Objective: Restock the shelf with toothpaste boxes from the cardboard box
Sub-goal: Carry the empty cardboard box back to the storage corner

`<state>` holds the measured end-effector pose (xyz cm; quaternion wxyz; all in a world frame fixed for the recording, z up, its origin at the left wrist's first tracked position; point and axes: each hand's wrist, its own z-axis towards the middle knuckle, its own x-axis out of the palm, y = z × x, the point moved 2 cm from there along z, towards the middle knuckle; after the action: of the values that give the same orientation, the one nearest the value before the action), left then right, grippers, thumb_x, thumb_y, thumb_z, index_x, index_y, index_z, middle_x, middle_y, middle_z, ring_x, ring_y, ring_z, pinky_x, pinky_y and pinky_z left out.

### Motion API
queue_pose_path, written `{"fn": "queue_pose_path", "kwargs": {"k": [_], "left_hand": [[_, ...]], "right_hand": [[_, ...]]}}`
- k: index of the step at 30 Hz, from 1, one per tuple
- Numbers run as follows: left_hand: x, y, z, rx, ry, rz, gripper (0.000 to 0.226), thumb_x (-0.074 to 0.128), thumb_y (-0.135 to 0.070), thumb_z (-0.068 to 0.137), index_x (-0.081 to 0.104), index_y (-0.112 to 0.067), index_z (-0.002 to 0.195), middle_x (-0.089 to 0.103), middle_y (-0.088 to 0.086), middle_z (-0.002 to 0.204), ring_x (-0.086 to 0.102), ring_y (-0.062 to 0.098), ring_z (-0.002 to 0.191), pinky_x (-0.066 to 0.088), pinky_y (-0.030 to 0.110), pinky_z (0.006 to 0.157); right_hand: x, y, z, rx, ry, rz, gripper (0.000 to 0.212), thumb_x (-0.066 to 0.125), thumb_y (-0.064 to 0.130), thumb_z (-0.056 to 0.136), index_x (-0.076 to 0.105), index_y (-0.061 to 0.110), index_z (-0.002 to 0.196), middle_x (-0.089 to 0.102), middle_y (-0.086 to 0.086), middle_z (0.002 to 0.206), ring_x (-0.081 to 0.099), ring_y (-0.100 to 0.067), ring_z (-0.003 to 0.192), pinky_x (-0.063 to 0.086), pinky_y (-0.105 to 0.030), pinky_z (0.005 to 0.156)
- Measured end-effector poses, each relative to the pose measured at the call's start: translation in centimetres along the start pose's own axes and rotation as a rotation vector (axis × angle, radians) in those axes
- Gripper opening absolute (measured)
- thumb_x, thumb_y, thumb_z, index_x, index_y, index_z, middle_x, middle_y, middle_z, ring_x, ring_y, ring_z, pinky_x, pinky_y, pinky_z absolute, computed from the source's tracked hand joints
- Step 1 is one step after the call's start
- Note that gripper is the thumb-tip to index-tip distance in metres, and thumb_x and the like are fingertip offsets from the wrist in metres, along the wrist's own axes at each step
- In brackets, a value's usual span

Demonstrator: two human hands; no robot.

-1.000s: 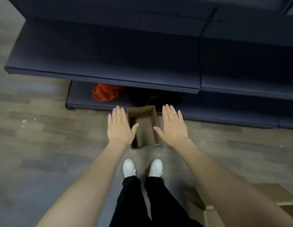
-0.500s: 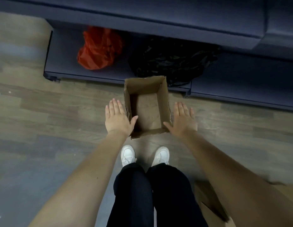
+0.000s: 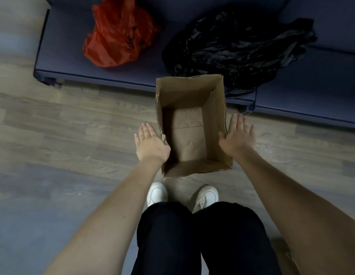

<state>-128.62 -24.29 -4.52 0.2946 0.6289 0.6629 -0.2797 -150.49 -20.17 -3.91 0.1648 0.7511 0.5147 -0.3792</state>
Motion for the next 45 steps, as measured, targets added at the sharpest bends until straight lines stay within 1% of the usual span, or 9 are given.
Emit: {"fn": "queue_pose_path", "kwargs": {"k": [6, 12, 18, 24, 28, 34, 37, 41, 45], "left_hand": [[-0.8, 0.5, -2.3, 0.042, -0.046, -0.031, 0.065, 0.028, -0.026, 0.099, -0.005, -0.004, 0.15, -0.006, 0.008, 0.159, -0.006, 0.02, 0.147, -0.005, 0.036, 0.118], [-6.2, 3.5, -10.2, -0.003, -0.097, -0.083, 0.064, 0.028, -0.021, 0.099, -0.007, -0.006, 0.15, -0.008, 0.007, 0.159, -0.007, 0.019, 0.147, -0.005, 0.036, 0.118], [-13.8, 7.6, -19.0, -0.119, -0.151, -0.195, 0.067, 0.031, -0.014, 0.097, -0.009, -0.004, 0.149, -0.008, 0.01, 0.159, -0.006, 0.021, 0.147, -0.006, 0.036, 0.118], [-20.4, 13.8, -26.1, -0.209, -0.205, -0.556, 0.064, 0.035, 0.001, 0.094, 0.002, 0.002, 0.149, 0.011, 0.015, 0.157, 0.007, 0.025, 0.146, 0.001, 0.031, 0.118], [-23.3, 17.7, -29.4, -0.274, -0.278, -0.641, 0.065, 0.035, 0.001, 0.095, -0.002, 0.003, 0.148, 0.008, 0.016, 0.157, 0.005, 0.025, 0.146, 0.001, 0.029, 0.118], [-27.5, 24.5, -32.0, -0.363, -0.38, -0.678, 0.066, 0.035, 0.0, 0.096, -0.005, 0.004, 0.148, 0.006, 0.016, 0.157, 0.004, 0.023, 0.146, 0.001, 0.027, 0.119], [-29.3, 28.8, -32.6, -0.409, -0.422, -0.671, 0.065, 0.035, -0.001, 0.097, -0.004, 0.004, 0.148, 0.007, 0.015, 0.157, 0.005, 0.022, 0.146, 0.001, 0.027, 0.118], [-31.3, 34.3, -33.9, -0.449, -0.442, -0.697, 0.069, 0.039, 0.002, 0.094, -0.003, 0.003, 0.149, 0.008, 0.015, 0.157, 0.007, 0.023, 0.146, 0.005, 0.026, 0.118], [-32.3, 39.5, -35.1, -0.517, -0.474, -0.704, 0.067, 0.038, -0.001, 0.095, -0.003, 0.004, 0.148, 0.008, 0.015, 0.157, 0.006, 0.023, 0.146, 0.003, 0.027, 0.117]], "right_hand": [[-1.2, 2.3, -2.8, -0.106, -0.055, 0.027, 0.062, 0.022, 0.027, 0.102, -0.015, 0.009, 0.149, -0.014, -0.008, 0.158, -0.014, -0.022, 0.146, -0.009, -0.039, 0.117], [-6.8, 4.5, -10.1, -0.198, -0.075, 0.078, 0.072, 0.033, 0.005, 0.093, -0.013, 0.006, 0.149, -0.009, -0.008, 0.159, -0.008, -0.02, 0.147, -0.006, -0.036, 0.12], [-14.1, 8.4, -19.9, -0.283, -0.124, 0.07, 0.079, 0.038, -0.005, 0.089, -0.012, 0.005, 0.149, -0.005, -0.009, 0.159, -0.005, -0.02, 0.147, -0.006, -0.033, 0.118], [-19.7, 13.4, -28.0, -0.453, -0.126, 0.19, 0.08, 0.037, -0.017, 0.086, -0.005, 0.006, 0.151, -0.001, -0.006, 0.16, -0.001, -0.018, 0.148, 0.001, -0.024, 0.119], [-22.5, 17.6, -32.6, -0.564, -0.22, 0.122, 0.079, 0.036, -0.016, 0.086, -0.007, 0.003, 0.15, -0.002, -0.009, 0.159, 0.0, -0.019, 0.148, 0.002, -0.022, 0.117], [-26.5, 26.0, -38.7, -0.617, -0.335, 0.075, 0.075, 0.039, -0.011, 0.092, -0.006, 0.004, 0.15, 0.006, -0.011, 0.159, 0.009, -0.021, 0.147, 0.02, -0.027, 0.116], [-27.4, 30.1, -41.5, -0.649, -0.307, 0.084, 0.073, 0.038, -0.01, 0.092, -0.004, 0.005, 0.15, 0.01, -0.011, 0.158, 0.017, -0.023, 0.145, 0.026, -0.031, 0.114], [-28.1, 35.3, -44.4, -0.649, -0.242, 0.143, 0.068, 0.035, -0.003, 0.095, 0.001, 0.012, 0.151, 0.031, -0.012, 0.151, 0.045, -0.029, 0.128, 0.043, -0.039, 0.102], [-28.4, 40.7, -47.0, -0.761, -0.228, 0.11, 0.053, 0.023, 0.013, 0.102, 0.007, 0.023, 0.151, 0.037, -0.009, 0.147, 0.05, -0.029, 0.121, 0.043, -0.041, 0.101]]}}
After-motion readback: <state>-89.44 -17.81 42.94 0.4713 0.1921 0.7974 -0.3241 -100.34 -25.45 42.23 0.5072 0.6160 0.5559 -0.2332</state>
